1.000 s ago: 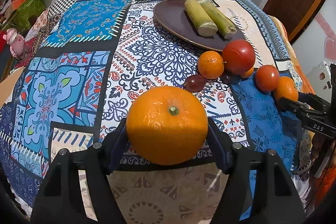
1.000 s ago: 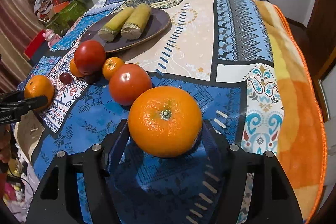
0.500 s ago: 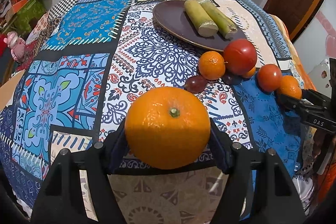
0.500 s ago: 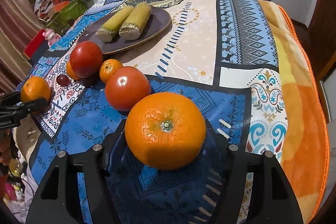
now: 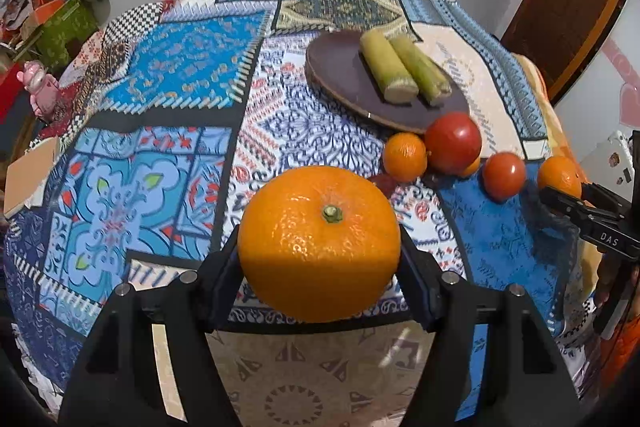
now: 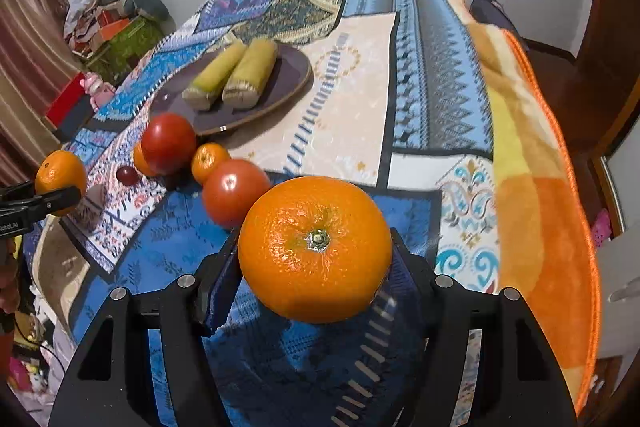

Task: Organize fruits
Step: 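Carry the orange in the left tool over the plate while the right tool carries its orange beside it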

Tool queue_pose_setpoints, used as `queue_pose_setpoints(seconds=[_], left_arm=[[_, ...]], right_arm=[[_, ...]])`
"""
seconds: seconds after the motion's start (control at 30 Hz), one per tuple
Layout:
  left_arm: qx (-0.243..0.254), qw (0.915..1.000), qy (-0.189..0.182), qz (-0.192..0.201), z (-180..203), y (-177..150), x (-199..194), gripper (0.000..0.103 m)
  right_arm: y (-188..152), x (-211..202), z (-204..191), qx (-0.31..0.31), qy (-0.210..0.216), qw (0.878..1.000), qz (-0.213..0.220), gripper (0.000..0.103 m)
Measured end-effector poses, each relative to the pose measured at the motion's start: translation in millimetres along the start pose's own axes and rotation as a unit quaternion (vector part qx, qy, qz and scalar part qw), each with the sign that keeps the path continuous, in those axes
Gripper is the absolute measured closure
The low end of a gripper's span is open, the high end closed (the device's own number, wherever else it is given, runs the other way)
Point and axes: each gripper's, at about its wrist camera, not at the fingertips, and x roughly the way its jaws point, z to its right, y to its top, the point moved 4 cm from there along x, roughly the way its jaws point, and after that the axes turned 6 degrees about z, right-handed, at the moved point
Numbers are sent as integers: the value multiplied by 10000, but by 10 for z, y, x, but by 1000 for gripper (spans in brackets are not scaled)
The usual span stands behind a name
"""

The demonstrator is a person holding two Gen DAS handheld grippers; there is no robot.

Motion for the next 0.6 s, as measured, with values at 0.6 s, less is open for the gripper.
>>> queue_pose_setpoints(seconds=[0.6], left_arm=[[214, 9979, -150, 594, 216, 800, -103, 34]], right_arm=[[718, -13, -218, -399, 35, 9974, 597, 39]])
